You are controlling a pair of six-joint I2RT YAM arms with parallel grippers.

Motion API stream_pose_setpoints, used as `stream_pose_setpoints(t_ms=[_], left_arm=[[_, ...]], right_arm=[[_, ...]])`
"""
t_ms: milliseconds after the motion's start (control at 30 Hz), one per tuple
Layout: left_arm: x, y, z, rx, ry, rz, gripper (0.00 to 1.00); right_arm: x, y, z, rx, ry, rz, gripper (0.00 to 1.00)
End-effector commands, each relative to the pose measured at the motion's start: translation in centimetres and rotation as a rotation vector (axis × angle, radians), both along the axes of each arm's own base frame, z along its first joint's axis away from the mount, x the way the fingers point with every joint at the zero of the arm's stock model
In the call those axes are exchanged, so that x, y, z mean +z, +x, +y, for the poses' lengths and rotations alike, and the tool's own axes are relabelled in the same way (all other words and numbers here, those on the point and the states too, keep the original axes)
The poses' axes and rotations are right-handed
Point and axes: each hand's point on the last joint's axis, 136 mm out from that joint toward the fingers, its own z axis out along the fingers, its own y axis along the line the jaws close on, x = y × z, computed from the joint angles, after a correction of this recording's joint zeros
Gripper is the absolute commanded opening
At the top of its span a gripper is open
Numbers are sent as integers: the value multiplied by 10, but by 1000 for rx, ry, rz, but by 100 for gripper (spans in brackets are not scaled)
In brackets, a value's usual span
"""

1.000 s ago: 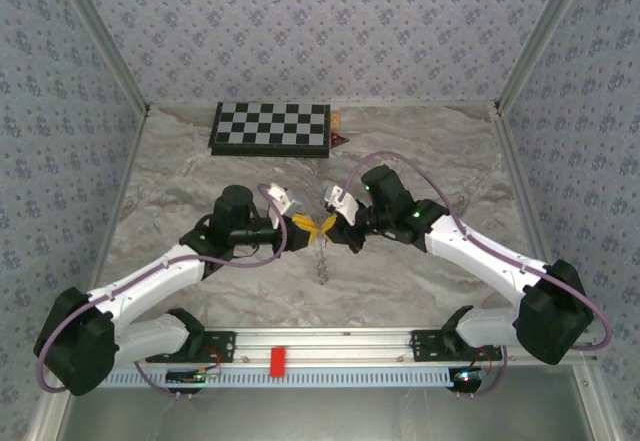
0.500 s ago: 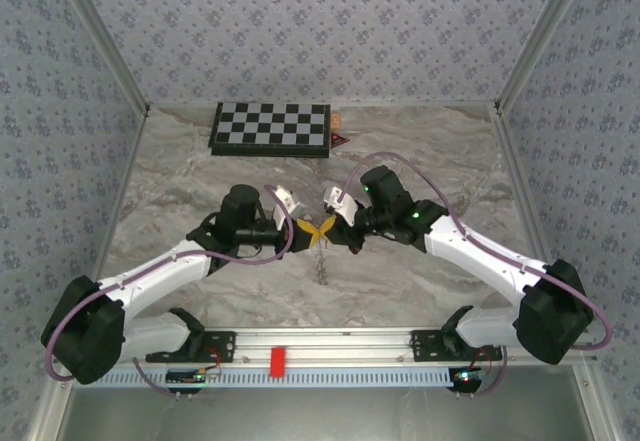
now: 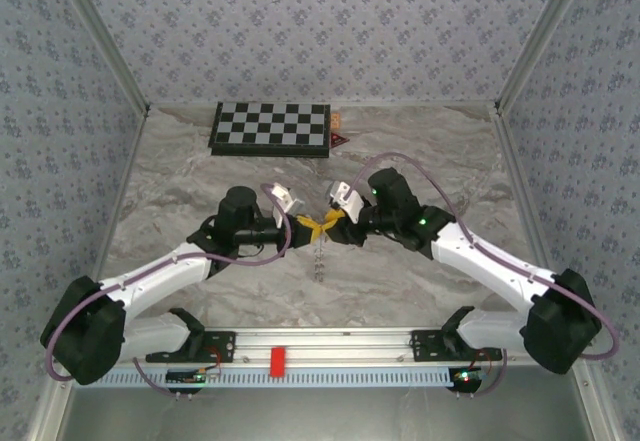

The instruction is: Put the keys on the keyring

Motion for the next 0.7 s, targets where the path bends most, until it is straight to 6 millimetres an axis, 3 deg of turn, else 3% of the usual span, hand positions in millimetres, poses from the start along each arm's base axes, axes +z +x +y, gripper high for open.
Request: stream_pose_setpoints(t_ms=[0, 200, 333, 667], left_arm=[[43, 10, 1, 61, -138, -102, 0], [60, 16, 5, 121, -231, -111, 0], [68, 17, 5, 128, -269, -107, 0], [66, 13, 2, 100, -259, -95, 0]], right_arm=[[22, 11, -10, -96, 85, -101, 31], [34, 15, -27, -183, 161, -179, 37], [38, 12, -24, -177, 200, -186, 40], [45, 6, -12, -121, 224, -213, 38]])
